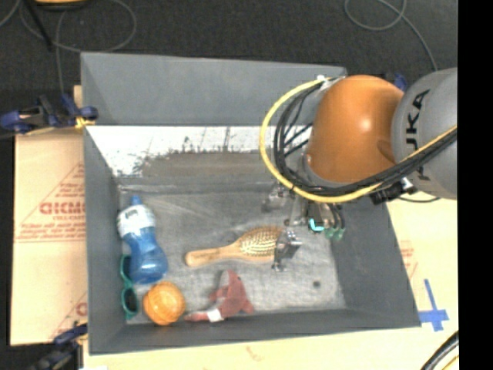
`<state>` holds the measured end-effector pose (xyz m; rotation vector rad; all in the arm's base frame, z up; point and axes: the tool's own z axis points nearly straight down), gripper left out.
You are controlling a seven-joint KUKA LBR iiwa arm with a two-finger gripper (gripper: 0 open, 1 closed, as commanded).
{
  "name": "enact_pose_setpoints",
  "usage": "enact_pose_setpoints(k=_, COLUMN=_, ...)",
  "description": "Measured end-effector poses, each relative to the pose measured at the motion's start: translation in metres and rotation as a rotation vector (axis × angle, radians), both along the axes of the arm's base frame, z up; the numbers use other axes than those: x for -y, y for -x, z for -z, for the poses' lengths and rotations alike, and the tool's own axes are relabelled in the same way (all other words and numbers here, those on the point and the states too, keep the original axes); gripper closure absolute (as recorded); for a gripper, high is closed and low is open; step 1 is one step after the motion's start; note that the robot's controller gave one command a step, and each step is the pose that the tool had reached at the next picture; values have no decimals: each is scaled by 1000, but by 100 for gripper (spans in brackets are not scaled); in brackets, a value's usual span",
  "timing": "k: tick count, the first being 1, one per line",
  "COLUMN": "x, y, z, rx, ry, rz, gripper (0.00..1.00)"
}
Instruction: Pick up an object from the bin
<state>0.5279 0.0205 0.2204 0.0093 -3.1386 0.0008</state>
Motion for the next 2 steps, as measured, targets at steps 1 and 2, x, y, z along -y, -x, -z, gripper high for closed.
enact_pose_setpoints(k=1, x=0, y=-1, z=-3, rx=5, ry=0, rz=0, gripper=0)
enact_pose_setpoints(k=2, x=-23, y=-21, z=42, rx=15, ry=-1, rz=-7, gripper=0)
